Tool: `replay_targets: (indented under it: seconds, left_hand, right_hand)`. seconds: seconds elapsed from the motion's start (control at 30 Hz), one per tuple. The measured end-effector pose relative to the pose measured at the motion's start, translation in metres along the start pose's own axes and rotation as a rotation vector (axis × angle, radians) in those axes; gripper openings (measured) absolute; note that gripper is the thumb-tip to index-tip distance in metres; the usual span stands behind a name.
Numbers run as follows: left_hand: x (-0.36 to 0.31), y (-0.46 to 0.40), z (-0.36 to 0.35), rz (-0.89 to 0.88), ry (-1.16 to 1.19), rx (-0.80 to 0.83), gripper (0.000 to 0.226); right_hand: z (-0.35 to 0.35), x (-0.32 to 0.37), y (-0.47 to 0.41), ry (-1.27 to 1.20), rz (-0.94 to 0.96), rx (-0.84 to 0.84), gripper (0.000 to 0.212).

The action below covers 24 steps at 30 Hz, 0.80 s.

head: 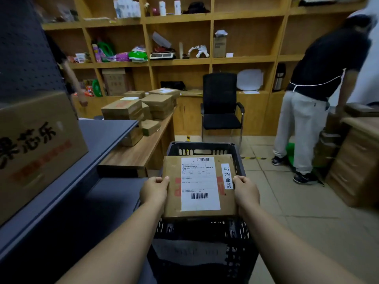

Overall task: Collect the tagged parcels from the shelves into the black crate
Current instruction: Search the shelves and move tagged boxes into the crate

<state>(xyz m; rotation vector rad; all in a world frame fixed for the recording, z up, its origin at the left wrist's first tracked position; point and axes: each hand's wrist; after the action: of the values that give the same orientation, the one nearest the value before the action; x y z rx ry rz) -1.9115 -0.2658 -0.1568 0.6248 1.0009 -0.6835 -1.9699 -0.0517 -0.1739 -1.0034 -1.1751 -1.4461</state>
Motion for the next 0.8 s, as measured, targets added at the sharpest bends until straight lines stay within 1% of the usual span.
replay_targets:
  seconds: [0.17,0.3,0.53,0.7,0.8]
  left_hand:
    - [0.027,-0.019,-0.017,0.032,-0.017,0.077,0.018]
    - [0.043,-0.028,-0.026,0.059,-0.057,0.165,0.016]
    - [0.069,-0.036,-0.036,0.148,-0.063,0.217,0.019]
    - [0.079,-0.042,-0.040,0.199,-0.099,0.266,0.019]
    - [0.083,-0.049,-0.044,0.220,-0.140,0.298,0.022]
  right_hand:
    - [-0.006,-0.020,-0.007,0.102,-0.056,-0.031,0.022]
    - [-0.007,-0.039,-0.012,0.184,-0.117,-0.009,0.026]
    - [-0.017,-0.063,-0.017,0.204,-0.242,-0.001,0.029]
    - [-0.024,-0.073,-0.027,0.213,-0.336,0.010,0.038]
    - [-0.028,-0.083,-0.039,0.274,-0.387,0.027,0.032]
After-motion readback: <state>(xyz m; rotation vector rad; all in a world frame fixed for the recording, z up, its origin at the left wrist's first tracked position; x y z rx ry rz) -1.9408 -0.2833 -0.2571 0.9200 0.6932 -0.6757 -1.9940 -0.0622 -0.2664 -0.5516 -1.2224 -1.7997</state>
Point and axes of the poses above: each hand's wrist, its own y-axis away from the middle knuckle, its own z-axis out of the back of the hand, x = y × z, and after that the axes turned 10 degrees about x, right-handed
